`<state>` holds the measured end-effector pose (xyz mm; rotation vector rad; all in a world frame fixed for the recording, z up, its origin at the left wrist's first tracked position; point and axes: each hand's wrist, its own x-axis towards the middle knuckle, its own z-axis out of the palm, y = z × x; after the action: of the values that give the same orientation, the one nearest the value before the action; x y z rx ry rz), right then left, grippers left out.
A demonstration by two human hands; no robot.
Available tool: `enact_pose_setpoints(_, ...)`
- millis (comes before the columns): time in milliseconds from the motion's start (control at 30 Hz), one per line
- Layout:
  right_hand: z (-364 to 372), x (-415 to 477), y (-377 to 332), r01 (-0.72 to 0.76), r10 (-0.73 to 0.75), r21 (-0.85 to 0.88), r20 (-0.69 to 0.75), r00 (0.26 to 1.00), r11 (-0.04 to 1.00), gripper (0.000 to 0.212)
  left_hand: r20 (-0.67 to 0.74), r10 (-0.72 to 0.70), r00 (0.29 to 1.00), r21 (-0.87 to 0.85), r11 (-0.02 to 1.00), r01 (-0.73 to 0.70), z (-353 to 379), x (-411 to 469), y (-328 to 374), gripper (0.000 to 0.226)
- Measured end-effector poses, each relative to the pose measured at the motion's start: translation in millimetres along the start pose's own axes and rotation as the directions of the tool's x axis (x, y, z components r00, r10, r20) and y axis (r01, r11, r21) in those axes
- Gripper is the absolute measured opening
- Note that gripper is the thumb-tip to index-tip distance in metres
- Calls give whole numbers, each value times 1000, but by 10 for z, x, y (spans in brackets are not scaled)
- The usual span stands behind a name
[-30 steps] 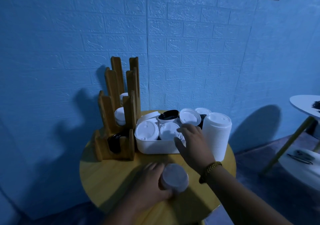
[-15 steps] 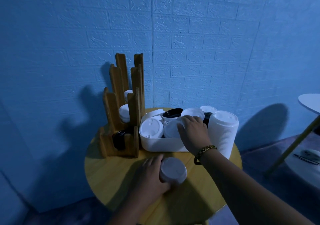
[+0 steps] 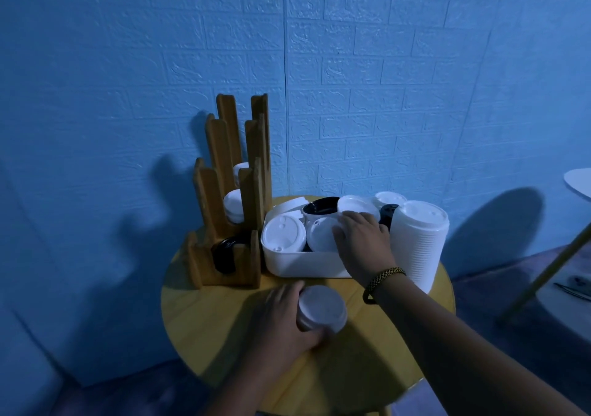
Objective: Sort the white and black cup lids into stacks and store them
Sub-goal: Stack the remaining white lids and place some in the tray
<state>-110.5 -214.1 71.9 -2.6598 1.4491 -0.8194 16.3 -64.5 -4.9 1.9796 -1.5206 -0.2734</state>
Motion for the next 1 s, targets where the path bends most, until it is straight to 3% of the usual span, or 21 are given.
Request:
enact_pose_setpoints(100, -145, -190, -85, 145, -97, 216, -216, 971, 966, 32, 2, -6, 1000, 25, 1000, 6, 25, 6, -21, 95)
enact_pose_setpoints(167, -273, -441, -161, 187, -20, 483, -330, 944, 855, 23, 8, 0, 1000, 31, 1000, 0, 40, 11, -37, 93)
enact_pose_setpoints(200, -321, -584, -176, 156, 57, 636, -301, 952, 756, 18, 13, 8, 1000, 27, 1000, -8, 41, 11, -42, 94)
enact_pose_setpoints(267, -369, -846, -180, 15, 190, 890, -114, 975, 455, 14, 13, 32, 999, 28, 999, -33, 45, 14, -59, 94)
enact_pose_setpoints(333, -312, -1062, -137, -212, 269, 966, 168, 948, 146, 18, 10, 39, 999, 25, 999, -39, 41, 13, -55, 88)
enact_pose_setpoints(367, -269, -1137, -109, -333, 292, 941, 301, 908, 65, 22, 6, 42, 999, 25, 999, -42, 39, 5, -50, 84)
enact_pose_setpoints(400, -224, -1189, -79, -450, 311, 892, 415, 855, 48, 25, -1, 56, 998, 39, 998, -56, 39, 4, -45, 82)
enact_pose_setpoints(467, -178, -1242, -24, -617, 371, 767, 528, 763, 178, 29, 9, 74, 997, 87, 993, -75, 36, -2, -36, 86)
enact_pose_setpoints(500, -175, -1249, -4, -637, 400, 720, 517, 757, 275, 31, 18, 74, 997, 102, 992, -75, 31, -7, -33, 88)
enact_pose_setpoints(600, -166, -1224, 34, -497, 350, 559, 355, 867, 664, 37, 30, 81, 996, 122, 989, -84, 21, -19, -20, 87)
enact_pose_setpoints(667, -104, -1208, 67, -370, 262, 400, 299, 918, 839, 49, 49, 76, 996, 128, 988, -81, 5, -25, -12, 89)
enact_pose_setpoints(767, 5, -1174, 131, -197, 78, 348, 327, 942, 916, 72, 86, 64, 994, 151, 986, -76, -16, -17, 6, 89)
enact_pose_setpoints(867, 86, -1135, 170, -73, -86, 393, 373, 924, 917, 77, 150, 45, 988, 138, 988, -66, -42, -8, 29, 92)
enact_pose_setpoints(1000, 165, -1151, 219, -96, -53, 486, 284, 958, 868, 74, 312, 1, 950, 9, 1000, -4, -165, -6, -7, 112)
